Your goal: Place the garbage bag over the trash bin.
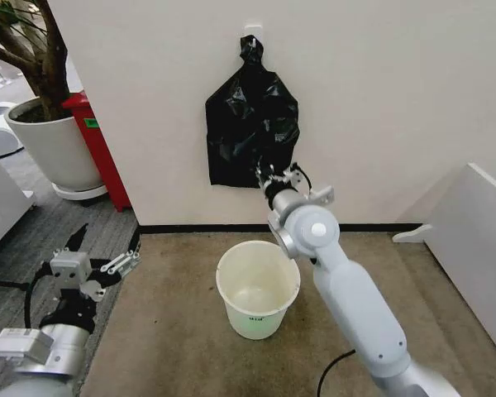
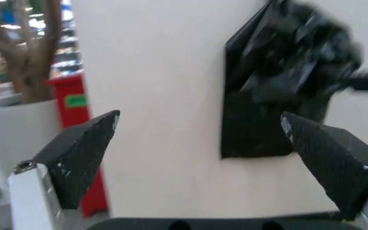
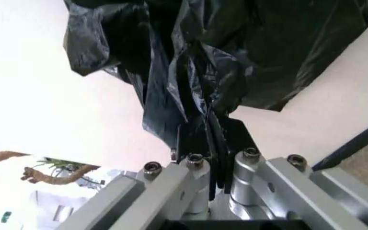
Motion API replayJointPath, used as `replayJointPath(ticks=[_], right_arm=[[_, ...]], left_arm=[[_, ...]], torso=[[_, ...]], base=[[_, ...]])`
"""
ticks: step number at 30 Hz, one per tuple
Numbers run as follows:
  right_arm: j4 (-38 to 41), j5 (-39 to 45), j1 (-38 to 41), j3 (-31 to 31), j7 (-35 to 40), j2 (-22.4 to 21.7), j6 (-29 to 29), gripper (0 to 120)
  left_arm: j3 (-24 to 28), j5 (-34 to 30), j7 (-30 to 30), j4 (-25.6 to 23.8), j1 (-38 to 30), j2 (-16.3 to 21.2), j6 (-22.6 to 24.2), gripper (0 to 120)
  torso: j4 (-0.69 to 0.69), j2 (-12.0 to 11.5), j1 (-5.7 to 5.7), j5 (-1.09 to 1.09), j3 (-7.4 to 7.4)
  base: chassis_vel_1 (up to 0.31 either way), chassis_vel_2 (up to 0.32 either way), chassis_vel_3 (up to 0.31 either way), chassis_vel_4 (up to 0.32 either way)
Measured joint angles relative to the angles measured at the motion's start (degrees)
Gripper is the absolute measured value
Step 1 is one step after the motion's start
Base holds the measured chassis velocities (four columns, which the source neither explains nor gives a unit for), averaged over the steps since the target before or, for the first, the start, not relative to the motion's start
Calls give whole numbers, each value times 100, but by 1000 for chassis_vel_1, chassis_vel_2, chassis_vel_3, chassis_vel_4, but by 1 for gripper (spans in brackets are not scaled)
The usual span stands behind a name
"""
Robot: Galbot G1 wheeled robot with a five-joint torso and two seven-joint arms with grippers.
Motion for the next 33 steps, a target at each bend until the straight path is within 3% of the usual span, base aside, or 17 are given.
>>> replayJointPath(ticks=[1,2,4,7,8,9,13,14,17,21,23,25,33], right_arm=[[-21,-17,3,-7,-2,9,-3,0],[-121,-99,2,-20,-21,52,-19,0],[-200,-156,-29,-21,-57,80,-30,0],[-278,-206,-63,-19,-100,98,-42,0],[-351,-250,-83,4,-142,111,-53,0],[-368,-261,-87,12,-152,115,-57,0],[-543,-338,-100,86,-224,136,-90,0],[-543,-338,-100,86,-224,136,-90,0],[-633,-391,-101,122,-272,148,-119,0],[-682,-426,-100,182,-304,147,-131,0],[-676,-427,-100,184,-308,138,-132,0],[-622,-438,-127,213,-313,90,-133,0],[-434,-458,-328,211,-314,41,-137,0]], left_arm=[[9,-80,-41,16,-78,90,28,100],[58,-597,-277,186,-569,597,209,100],[129,-1040,-410,446,-1119,1038,314,100],[225,-1379,-442,717,-1655,1365,402,100],[329,-1716,-462,1000,-2196,1628,509,100],[351,-1783,-466,1056,-2306,1670,531,100],[1508,-2415,-583,1864,-4324,1974,823,100],[1508,-2415,-583,1864,-4324,1974,823,100],[2225,-2477,-610,2186,-5225,1878,928,100],[3528,-2463,-853,2721,-6750,1358,1215,100],[3713,-2456,-901,2786,-6937,1273,1270,100],[4463,-2442,-1237,3051,-7753,849,1595,100],[5533,-2378,-2585,3619,-8863,-86,2489,100]], torso=[[-1,0,0,0,0],[-2,0,0,1,1],[-1,0,0,0,1],[-2,0,0,-1,1],[0,0,0,0,1],[-1,0,0,0,1],[0,0,1,2,1],[0,0,1,2,1],[-3,0,1,2,2],[2,-1,1,3,1],[-2,-1,1,1,1],[-3,0,1,3,1],[-2,0,1,3,0]], base=[[0,0,0,0],[0,0,0,0],[0,0,0,0],[0,0,0,0],[0,0,0,0],[0,0,0,0],[0,0,0,0],[0,0,0,0],[0,0,0,0],[0,0,0,0],[0,0,0,0],[0,0,0,0],[0,0,0,0]])
